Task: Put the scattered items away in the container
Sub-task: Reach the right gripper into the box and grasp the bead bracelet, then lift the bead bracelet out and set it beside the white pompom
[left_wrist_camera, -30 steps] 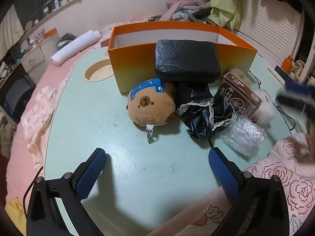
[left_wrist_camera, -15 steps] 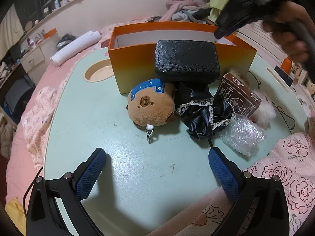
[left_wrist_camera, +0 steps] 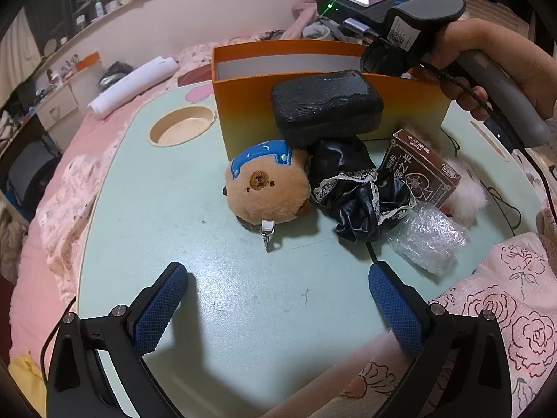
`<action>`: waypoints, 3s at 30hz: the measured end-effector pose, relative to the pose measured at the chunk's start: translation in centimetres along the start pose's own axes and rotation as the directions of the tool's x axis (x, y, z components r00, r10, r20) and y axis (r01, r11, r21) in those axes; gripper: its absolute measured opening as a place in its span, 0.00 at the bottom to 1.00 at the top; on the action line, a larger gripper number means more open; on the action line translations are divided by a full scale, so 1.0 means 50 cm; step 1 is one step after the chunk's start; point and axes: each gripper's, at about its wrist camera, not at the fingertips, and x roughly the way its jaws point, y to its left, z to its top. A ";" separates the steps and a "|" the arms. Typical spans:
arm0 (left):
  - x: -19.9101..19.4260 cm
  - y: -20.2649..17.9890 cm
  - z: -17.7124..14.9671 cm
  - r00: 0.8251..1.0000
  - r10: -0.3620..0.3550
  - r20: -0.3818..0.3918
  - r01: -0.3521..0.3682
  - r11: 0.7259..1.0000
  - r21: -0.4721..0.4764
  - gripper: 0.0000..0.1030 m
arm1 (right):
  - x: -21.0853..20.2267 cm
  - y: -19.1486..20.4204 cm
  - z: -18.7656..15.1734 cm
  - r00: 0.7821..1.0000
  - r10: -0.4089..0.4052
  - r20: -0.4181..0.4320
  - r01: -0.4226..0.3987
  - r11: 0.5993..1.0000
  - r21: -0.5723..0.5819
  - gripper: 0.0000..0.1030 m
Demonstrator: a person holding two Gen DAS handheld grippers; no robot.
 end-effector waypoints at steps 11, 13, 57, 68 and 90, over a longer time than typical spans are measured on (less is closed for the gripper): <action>0.000 0.000 -0.001 1.000 0.000 0.000 0.000 1.000 0.000 1.00 | -0.176 -0.108 -0.073 0.901 0.309 0.304 -0.354 0.929 0.107 0.00; 0.000 0.000 -0.001 1.000 0.000 0.000 0.000 1.000 0.000 1.00 | -0.211 -0.132 -0.111 0.854 0.386 0.348 -0.444 0.891 0.101 0.00; 0.000 0.008 -0.007 1.000 -0.012 0.022 0.012 1.000 -0.022 1.00 | -0.187 -0.128 -0.122 0.818 0.491 0.301 -0.529 0.847 0.057 0.15; -0.007 0.038 -0.009 0.996 -0.069 0.058 0.074 0.993 -0.096 1.00 | -0.095 -0.105 -0.272 0.782 0.567 0.258 -0.608 0.784 0.122 0.17; -0.007 -0.020 0.349 0.995 -0.085 -0.051 0.085 0.996 0.003 1.00 | -0.138 -0.100 -0.357 0.741 0.550 0.384 -0.648 0.737 0.194 0.60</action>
